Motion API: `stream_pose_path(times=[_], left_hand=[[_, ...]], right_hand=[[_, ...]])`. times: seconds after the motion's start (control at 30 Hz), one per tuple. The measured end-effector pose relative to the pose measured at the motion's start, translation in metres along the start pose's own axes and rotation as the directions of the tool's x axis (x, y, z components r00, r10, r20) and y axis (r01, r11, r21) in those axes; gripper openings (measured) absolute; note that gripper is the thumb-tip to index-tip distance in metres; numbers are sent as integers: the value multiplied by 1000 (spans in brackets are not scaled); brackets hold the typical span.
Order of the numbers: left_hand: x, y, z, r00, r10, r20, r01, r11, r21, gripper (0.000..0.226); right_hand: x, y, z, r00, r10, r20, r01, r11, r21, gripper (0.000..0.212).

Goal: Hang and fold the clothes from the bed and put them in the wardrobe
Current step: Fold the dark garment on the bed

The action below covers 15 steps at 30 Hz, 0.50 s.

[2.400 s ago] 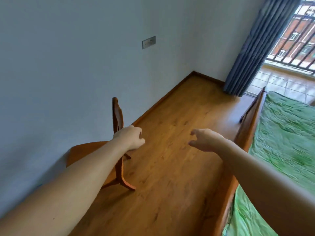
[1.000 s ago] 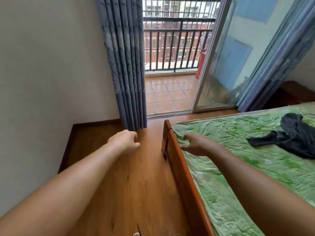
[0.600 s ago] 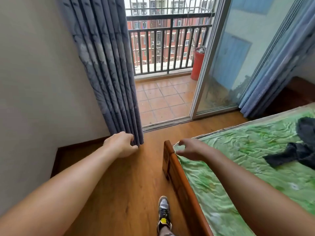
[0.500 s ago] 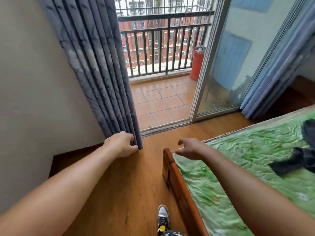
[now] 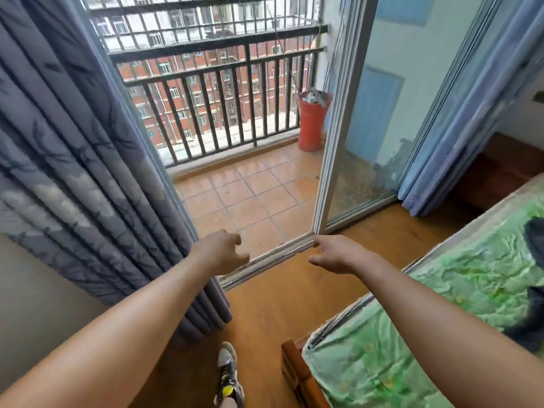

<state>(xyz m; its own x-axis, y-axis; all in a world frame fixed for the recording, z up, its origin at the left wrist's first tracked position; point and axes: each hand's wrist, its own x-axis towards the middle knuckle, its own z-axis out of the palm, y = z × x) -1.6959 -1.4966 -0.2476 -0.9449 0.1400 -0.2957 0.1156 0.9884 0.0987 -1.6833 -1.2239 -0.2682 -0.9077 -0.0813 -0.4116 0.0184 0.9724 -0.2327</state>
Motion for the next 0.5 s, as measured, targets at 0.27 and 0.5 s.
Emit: stream_pose_path(times=[0.27,0.5], left_hand=[[185,-42,-34,990,141,-10,-140,987,84,56],[307,-6,-58,940,332,77,-339,932,125,47]], right_hand=[[140,-17,-36,983,183,1,-182,977,106,59],[186,22,-66,915,400,45,-401,896,189,53]])
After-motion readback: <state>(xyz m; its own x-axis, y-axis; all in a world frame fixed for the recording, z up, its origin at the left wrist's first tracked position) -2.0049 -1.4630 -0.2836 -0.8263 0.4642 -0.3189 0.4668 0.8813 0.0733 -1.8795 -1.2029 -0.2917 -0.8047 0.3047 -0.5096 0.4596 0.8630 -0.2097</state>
